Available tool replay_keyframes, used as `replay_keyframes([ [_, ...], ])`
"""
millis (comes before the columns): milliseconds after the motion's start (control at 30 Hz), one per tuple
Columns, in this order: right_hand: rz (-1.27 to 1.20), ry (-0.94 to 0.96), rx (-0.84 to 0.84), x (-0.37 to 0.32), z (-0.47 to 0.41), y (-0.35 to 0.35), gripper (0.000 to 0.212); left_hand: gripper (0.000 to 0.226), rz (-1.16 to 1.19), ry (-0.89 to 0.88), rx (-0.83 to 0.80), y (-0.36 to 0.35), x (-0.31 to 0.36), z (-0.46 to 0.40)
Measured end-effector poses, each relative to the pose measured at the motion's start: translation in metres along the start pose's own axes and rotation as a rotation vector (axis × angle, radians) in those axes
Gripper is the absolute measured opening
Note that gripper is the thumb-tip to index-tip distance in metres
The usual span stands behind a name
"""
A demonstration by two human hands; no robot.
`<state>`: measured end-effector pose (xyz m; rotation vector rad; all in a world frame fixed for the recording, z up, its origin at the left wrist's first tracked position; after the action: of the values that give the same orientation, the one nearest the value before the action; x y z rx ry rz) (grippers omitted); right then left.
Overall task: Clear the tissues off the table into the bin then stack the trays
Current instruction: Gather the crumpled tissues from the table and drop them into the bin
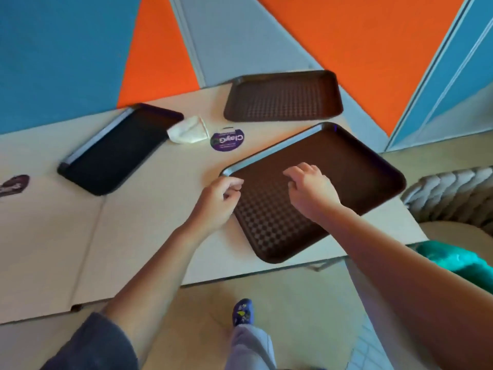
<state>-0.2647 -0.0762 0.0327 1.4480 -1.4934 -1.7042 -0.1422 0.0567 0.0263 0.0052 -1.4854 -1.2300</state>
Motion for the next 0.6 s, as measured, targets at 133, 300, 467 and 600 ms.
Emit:
replay_keyframes([
  [133,-0.005,0.031,-0.033,-0.043,-0.066,-0.027,0.038,0.029,-0.035,0.019,0.060,0.058,-0.041,-0.042],
  [300,-0.015,0.035,-0.045,-0.081,-0.139,-0.060,0.041,0.029,-0.027,0.039,0.081,0.109,-0.075,-0.098],
  [467,-0.008,0.020,-0.066,-0.105,-0.198,-0.085,0.041,0.030,-0.041,0.057,0.057,0.141,-0.101,-0.150],
  [600,-0.013,-0.005,-0.106,-0.107,-0.233,-0.103,0.040,0.032,-0.067,0.087,0.030,0.149,-0.118,-0.186],
])
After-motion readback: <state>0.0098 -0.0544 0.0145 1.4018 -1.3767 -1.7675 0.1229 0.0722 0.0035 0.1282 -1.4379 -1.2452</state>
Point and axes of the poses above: each hand's wrist, its own z-axis away from the middle knuckle, its own y-axis out of the back of the hand, x = y × z, the point moved 10 cm from there along -z, towards the middle knuckle, and after that the axes turned 13 degrees about y, right-handed, at the moved point
